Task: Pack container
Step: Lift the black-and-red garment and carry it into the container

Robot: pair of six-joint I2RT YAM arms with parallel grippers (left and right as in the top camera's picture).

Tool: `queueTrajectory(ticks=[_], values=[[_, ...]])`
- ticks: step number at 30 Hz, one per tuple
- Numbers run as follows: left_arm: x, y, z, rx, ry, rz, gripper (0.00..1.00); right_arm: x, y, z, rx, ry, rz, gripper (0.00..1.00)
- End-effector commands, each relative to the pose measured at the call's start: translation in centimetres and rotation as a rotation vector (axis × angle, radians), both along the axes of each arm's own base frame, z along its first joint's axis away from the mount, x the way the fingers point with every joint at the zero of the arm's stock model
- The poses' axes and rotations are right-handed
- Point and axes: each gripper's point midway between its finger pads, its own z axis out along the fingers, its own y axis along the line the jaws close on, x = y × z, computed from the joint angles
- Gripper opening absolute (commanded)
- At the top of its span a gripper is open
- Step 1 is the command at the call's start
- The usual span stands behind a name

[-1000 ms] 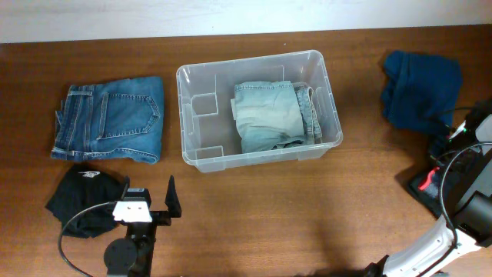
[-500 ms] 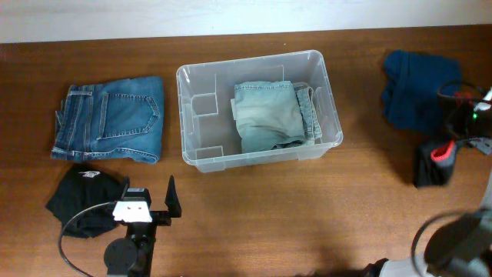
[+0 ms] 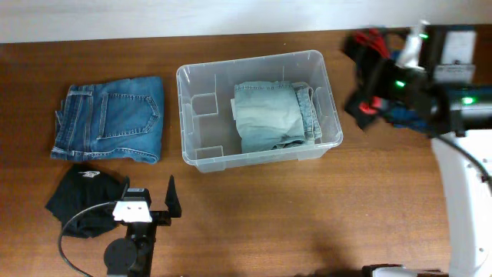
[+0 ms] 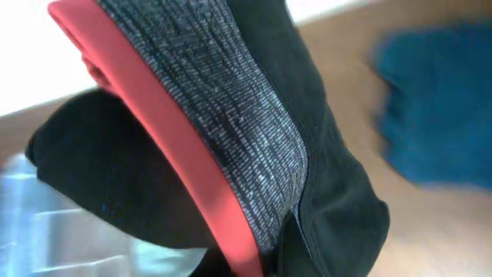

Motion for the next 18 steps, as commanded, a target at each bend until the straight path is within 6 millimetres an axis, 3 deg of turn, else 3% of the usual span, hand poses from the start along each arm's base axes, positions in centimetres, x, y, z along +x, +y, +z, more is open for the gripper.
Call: queueTrajectory(ticks=[1, 4, 8, 18], values=[[0.0, 0.0, -0.1, 0.015, -0.003, -0.005, 0.99, 0.1, 5.5, 4.0, 0.051, -0.133, 0.108, 0.04], [0.0, 0.0, -0.1, 0.015, -0.003, -0.005, 0.99, 1.1, 9.7, 4.5, 0.067, -0.183, 0.202, 0.04], [0.0, 0.0, -0.1, 0.015, -0.003, -0.005, 0.99, 1.9, 12.4, 4.2, 0.078, -0.2, 0.254, 0.04], [0.0, -0.1, -0.1, 0.015, -0.003, -0.006, 0.99, 2.3, 13.9, 2.4, 0.169, -0.126, 0.252, 0.04]])
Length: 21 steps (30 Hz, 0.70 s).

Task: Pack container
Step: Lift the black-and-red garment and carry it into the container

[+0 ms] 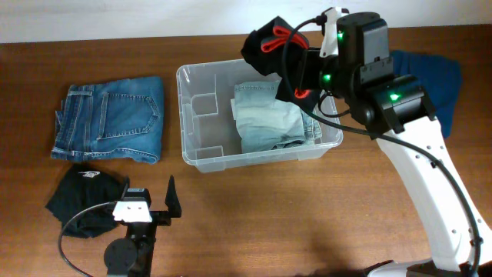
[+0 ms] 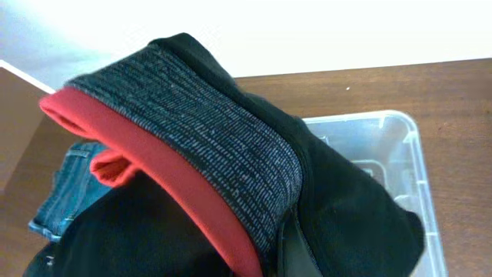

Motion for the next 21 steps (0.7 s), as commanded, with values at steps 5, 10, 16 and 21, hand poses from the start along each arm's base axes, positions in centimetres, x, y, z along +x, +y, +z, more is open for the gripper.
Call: queueTrajectory(ticks=[5, 10, 16, 21], values=[[0.0, 0.0, -0.1, 0.015, -0.003, -0.005, 0.99, 0.3, 0.6, 0.5, 0.173, 0.071, -0.099, 0.04], [0.0, 0.0, -0.1, 0.015, -0.003, -0.005, 0.99, 1.6, 1.2, -2.4, 0.143, 0.131, -0.145, 0.04], [0.0, 0.0, -0.1, 0.015, -0.003, -0.005, 0.99, 2.4, 0.6, -6.0, -0.065, 0.134, -0.288, 0.04], [0.0, -0.1, -0.1, 0.015, -0.003, -0.006, 0.99, 2.2, 0.8, -6.0, -0.115, 0.119, -0.259, 0.04]])
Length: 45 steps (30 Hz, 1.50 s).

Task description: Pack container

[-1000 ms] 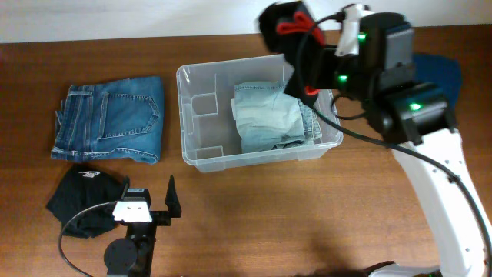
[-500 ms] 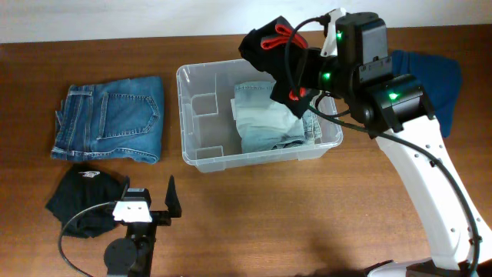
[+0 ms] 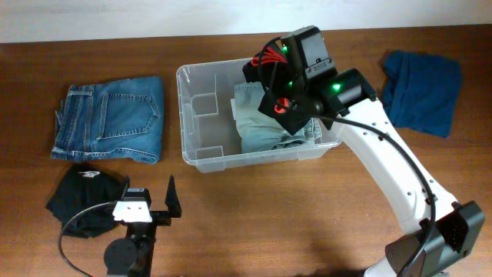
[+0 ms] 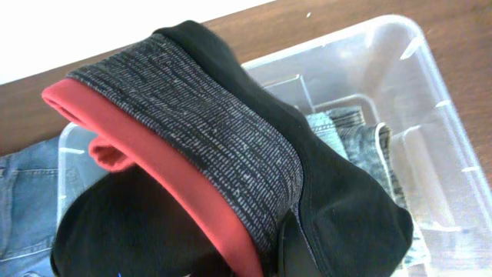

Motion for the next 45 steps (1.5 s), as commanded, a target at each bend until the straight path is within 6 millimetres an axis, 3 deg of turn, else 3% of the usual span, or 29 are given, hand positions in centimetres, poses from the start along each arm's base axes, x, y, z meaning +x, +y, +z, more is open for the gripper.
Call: queueTrajectory(ticks=[1, 4, 7, 10, 17, 22, 25, 28, 35, 38, 41, 45], values=[[0.0, -0.1, -0.1, 0.015, -0.003, -0.006, 0.99, 0.5, -1.2, 2.4, -0.063, -0.082, -0.038, 0.04], [0.0, -0.1, -0.1, 0.015, -0.003, -0.006, 0.99, 0.3, -1.4, 2.3, -0.094, -0.081, -0.053, 0.04], [0.0, 0.0, -0.1, 0.015, -0.003, -0.005, 0.99, -0.1, -2.7, 2.5, -0.236, -0.115, -0.117, 0.04], [0.0, 0.0, -0.1, 0.015, -0.003, -0.005, 0.99, -0.1, -2.8, 3.0, -0.32, -0.148, -0.104, 0.04], [0.0, 0.0, -0.1, 0.015, -0.003, -0.005, 0.99, 0.3, -2.7, 2.6, -0.354, -0.15, -0.095, 0.04], [0.0, -0.1, -0.1, 0.015, -0.003, -0.006, 1.0, 0.6, 0.5, 1.0, -0.275, -0.119, 0.034, 0.04], [0.0, 0.0, -0.1, 0.015, -0.003, -0.005, 0.99, 0.4, 2.6, 1.2, -0.223, -0.133, 0.091, 0.04], [0.0, -0.1, -0.1, 0.015, -0.003, -0.006, 0.99, 0.0, 5.6, 2.1, -0.178, -0.171, 0.197, 0.04], [0.0, 0.0, -0.1, 0.015, -0.003, -0.005, 0.99, -3.3, 13.5, 5.7, 0.044, -0.217, 0.456, 0.04], [0.0, 0.0, -0.1, 0.015, -0.003, -0.005, 0.99, -4.1, 14.6, 5.9, 0.146, -0.176, 0.46, 0.04], [0.0, -0.1, -0.1, 0.015, -0.003, -0.006, 1.0, -4.2, 14.5, 5.7, 0.217, -0.126, 0.44, 0.04], [0.0, -0.1, -0.1, 0.015, -0.003, -0.006, 0.99, -4.1, 15.1, 7.3, 0.346, -0.127, 0.526, 0.04]])
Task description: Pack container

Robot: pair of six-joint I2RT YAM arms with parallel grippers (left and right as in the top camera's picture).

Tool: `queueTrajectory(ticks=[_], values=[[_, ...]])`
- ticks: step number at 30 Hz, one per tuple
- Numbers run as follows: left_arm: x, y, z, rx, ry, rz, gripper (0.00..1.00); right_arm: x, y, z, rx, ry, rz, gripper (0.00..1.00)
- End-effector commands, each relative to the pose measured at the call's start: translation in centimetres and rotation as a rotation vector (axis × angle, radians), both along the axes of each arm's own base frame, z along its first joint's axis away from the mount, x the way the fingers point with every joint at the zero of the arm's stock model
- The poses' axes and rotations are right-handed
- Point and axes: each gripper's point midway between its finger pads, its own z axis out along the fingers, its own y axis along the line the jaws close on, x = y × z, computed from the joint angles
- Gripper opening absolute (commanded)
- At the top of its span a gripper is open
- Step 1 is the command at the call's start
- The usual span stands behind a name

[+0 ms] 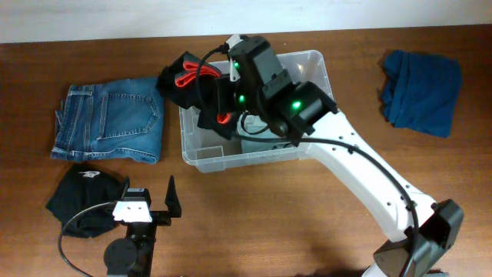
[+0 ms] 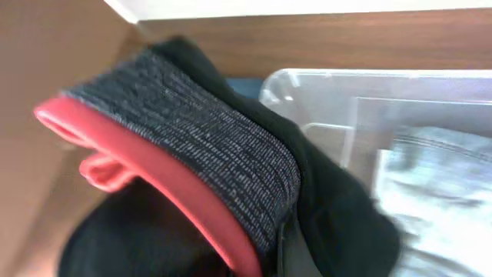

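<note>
A clear plastic container [image 1: 323, 71] stands mid-table with folded pale jeans [image 2: 438, 192] inside. My right gripper [image 1: 219, 104] is shut on a black garment with red trim [image 1: 184, 81], carried above the container's left edge; in the right wrist view the black garment [image 2: 192, 161] fills most of the picture and hides the fingers. My left gripper [image 1: 150, 201] rests near the front edge, jaws standing apart with nothing between them.
Folded blue jeans [image 1: 111, 119] lie left of the container. A black cloth [image 1: 81, 201] sits at the front left beside the left arm. A dark blue garment [image 1: 421, 91] lies at the far right.
My right arm has carried the black-and-red garment leftward, from above the pale jeans at the container's middle to over its left rim. The left arm has not moved.
The right gripper held the black-and-red garment at the table's far right, over the blue garment. Then it was above the container's back right corner, then over the pale jeans inside. Now the garment hangs above the container's left edge.
</note>
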Motion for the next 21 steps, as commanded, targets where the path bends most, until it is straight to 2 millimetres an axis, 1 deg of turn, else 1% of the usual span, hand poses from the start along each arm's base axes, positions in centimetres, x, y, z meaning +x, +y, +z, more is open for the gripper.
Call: queueTrajectory(ticks=[1, 4, 7, 11, 21], values=[[0.0, 0.0, -0.1, 0.015, -0.003, -0.005, 0.99, -0.2, 0.9, 3.6, 0.189, 0.015, 0.111, 0.04], [0.0, -0.1, -0.1, 0.015, -0.003, -0.006, 0.99, -0.3, 1.1, 5.5, 0.29, 0.004, 0.212, 0.04], [0.0, -0.1, -0.1, 0.015, -0.003, -0.006, 0.99, -0.5, 1.0, 6.6, 0.343, -0.006, 0.271, 0.04], [0.0, 0.0, -0.1, 0.015, -0.003, -0.005, 0.99, -0.2, 0.7, 7.2, 0.373, 0.0, 0.269, 0.04], [0.0, 0.0, -0.1, 0.015, -0.003, -0.005, 0.99, 0.2, 1.0, 8.4, 0.456, 0.03, 0.232, 0.04]])
